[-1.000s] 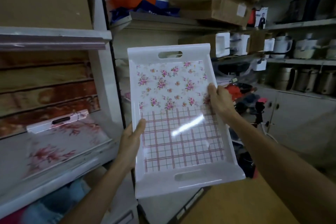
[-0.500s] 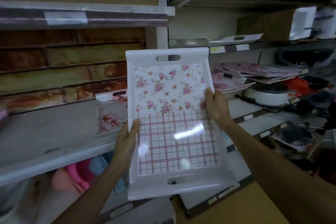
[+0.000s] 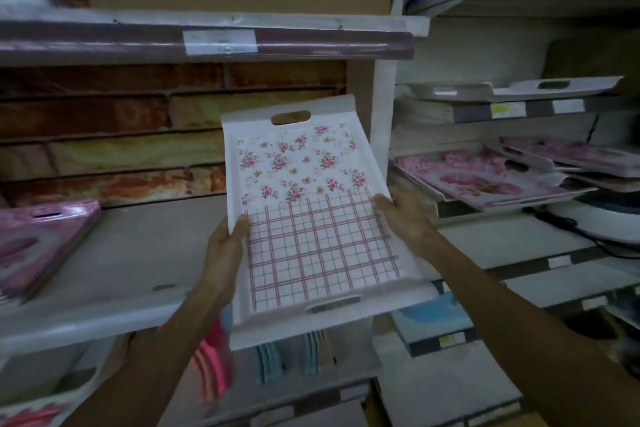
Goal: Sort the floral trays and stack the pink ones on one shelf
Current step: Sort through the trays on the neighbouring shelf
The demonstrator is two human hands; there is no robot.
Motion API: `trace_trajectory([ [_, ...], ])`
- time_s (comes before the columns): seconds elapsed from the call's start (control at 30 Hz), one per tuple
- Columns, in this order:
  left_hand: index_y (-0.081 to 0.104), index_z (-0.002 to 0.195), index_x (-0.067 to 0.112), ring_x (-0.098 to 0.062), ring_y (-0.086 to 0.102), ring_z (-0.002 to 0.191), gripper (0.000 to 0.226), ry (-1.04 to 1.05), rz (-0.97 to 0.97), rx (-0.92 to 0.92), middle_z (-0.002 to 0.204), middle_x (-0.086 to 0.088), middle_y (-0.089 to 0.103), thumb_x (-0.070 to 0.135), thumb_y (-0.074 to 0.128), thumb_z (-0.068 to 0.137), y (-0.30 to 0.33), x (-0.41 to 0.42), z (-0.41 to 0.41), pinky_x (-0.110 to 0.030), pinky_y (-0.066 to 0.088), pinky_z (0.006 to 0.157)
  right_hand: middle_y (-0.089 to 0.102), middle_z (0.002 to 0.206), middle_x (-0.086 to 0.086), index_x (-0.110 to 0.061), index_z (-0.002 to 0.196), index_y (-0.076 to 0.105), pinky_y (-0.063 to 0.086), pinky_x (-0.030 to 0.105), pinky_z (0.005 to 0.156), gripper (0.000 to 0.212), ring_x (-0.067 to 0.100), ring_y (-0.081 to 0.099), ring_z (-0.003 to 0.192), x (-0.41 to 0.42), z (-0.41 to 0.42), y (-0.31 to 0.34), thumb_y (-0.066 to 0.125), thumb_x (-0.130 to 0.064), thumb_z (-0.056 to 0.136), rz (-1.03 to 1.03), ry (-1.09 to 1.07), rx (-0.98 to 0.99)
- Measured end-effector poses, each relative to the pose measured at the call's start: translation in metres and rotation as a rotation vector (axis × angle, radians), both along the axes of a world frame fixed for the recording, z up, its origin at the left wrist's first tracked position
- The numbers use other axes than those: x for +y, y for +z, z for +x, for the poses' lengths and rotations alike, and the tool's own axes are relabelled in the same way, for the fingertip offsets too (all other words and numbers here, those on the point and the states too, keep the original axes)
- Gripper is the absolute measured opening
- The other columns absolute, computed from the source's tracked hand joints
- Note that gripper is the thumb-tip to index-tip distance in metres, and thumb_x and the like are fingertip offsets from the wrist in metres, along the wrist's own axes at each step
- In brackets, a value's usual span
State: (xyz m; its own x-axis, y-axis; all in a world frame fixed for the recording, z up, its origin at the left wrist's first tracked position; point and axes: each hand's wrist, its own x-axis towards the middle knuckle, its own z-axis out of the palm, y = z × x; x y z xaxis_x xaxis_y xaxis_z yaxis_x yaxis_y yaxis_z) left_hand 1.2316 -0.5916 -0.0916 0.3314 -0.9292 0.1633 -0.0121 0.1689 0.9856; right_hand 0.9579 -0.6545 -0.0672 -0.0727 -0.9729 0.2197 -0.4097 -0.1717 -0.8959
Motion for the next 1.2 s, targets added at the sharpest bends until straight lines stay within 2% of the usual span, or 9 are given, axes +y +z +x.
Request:
trace_trajectory([
  [0.2,0.055,0.127,0.011,-0.025,0.065,0.101,0.030,0.027,0.008,-0.011,0.116,-0.007,0.067,0.022,0.049,0.100,0.019,-0.069,0.029,-0.045,0.051,0.095,0.062,0.112,0.000,-0.013,0.130,0.051,0.045,0.013,0.061,0.035,0.007,0.062,0.088,-0.035,0.010,0.006,0.056,-0.011,0.095,0.053,0.087,0.037],
  [0.3,0.050,0.121,0.020,-0.021,0.062,0.094,0.025,-0.006,0.017,-0.070,0.106,-0.001,0.064,0.013,0.054,0.097,0.021,-0.097,0.037,-0.035,0.053,0.080,0.064,0.117,0.007,-0.010,0.129,0.054,0.046,0.016,0.066,0.035,0.017,0.061,0.097,-0.053,0.016,0.005,0.056,-0.007,0.094,0.071,0.045,0.029],
  [0.4,0.048,0.132,0.013,-0.026,0.062,0.102,0.038,-0.027,0.053,-0.147,0.118,-0.006,0.063,0.009,0.056,0.095,0.013,-0.125,0.045,-0.038,0.053,0.085,0.065,0.123,0.014,-0.007,0.128,0.057,0.048,0.023,0.076,0.034,0.019,0.060,0.099,-0.070,0.023,-0.003,0.057,-0.006,0.094,0.086,-0.005,0.047],
  [0.6,0.050,0.132,0.009,-0.027,0.062,0.099,0.037,-0.015,0.107,-0.286,0.114,-0.006,0.062,0.008,0.050,0.095,-0.013,-0.159,0.055,-0.032,0.047,0.075,0.065,0.125,0.014,-0.005,0.128,0.059,0.048,0.030,0.092,0.035,0.025,0.062,0.107,-0.104,0.034,-0.026,0.059,-0.007,0.093,0.183,-0.020,0.108],
  [0.7,0.052,0.129,0.006,-0.024,0.060,0.092,0.035,-0.015,0.129,-0.355,0.111,-0.007,0.062,0.008,0.050,0.095,-0.029,-0.177,0.061,-0.031,0.047,0.076,0.065,0.125,0.014,-0.006,0.127,0.061,0.048,0.031,0.094,0.034,0.027,0.062,0.112,-0.119,0.036,-0.038,0.058,-0.008,0.093,0.215,0.003,0.140],
  [0.87,0.055,0.128,0.011,-0.033,0.063,0.102,0.059,-0.002,0.222,-0.496,0.120,-0.015,0.061,0.040,0.048,0.077,-0.101,-0.243,0.093,-0.049,0.055,0.091,0.069,0.117,0.012,-0.010,0.121,0.067,0.049,0.032,0.095,0.031,0.027,0.064,0.109,-0.135,0.035,-0.061,0.059,-0.007,0.092,0.242,0.002,0.204],
  [0.97,0.055,0.127,0.009,-0.036,0.060,0.107,0.072,0.011,0.296,-0.562,0.123,-0.019,0.059,0.053,0.044,0.071,-0.114,-0.245,0.089,-0.049,0.052,0.095,0.070,0.118,0.012,-0.009,0.122,0.066,0.051,0.034,0.097,0.031,0.027,0.065,0.108,-0.140,0.035,-0.073,0.059,-0.009,0.092,0.254,-0.001,0.270],
  [1.1,0.050,0.128,-0.006,-0.041,0.047,0.121,0.040,0.022,0.338,-0.611,0.133,-0.025,0.041,0.018,0.051,0.096,-0.076,-0.205,0.066,-0.038,0.041,0.103,0.070,0.118,0.012,-0.010,0.120,0.067,0.050,0.030,0.094,0.029,0.027,0.064,0.108,-0.144,0.036,-0.085,0.055,-0.011,0.094,0.227,-0.002,0.355],
  [1.2,0.048,0.124,-0.010,-0.040,0.045,0.119,0.034,0.026,0.357,-0.643,0.132,-0.026,0.040,0.013,0.047,0.098,-0.082,-0.208,0.066,-0.037,0.039,0.103,0.069,0.115,0.014,-0.009,0.116,0.068,0.046,0.021,0.083,0.026,0.024,0.063,0.099,-0.147,0.036,-0.093,0.053,-0.011,0.095,0.208,-0.020,0.437],
])
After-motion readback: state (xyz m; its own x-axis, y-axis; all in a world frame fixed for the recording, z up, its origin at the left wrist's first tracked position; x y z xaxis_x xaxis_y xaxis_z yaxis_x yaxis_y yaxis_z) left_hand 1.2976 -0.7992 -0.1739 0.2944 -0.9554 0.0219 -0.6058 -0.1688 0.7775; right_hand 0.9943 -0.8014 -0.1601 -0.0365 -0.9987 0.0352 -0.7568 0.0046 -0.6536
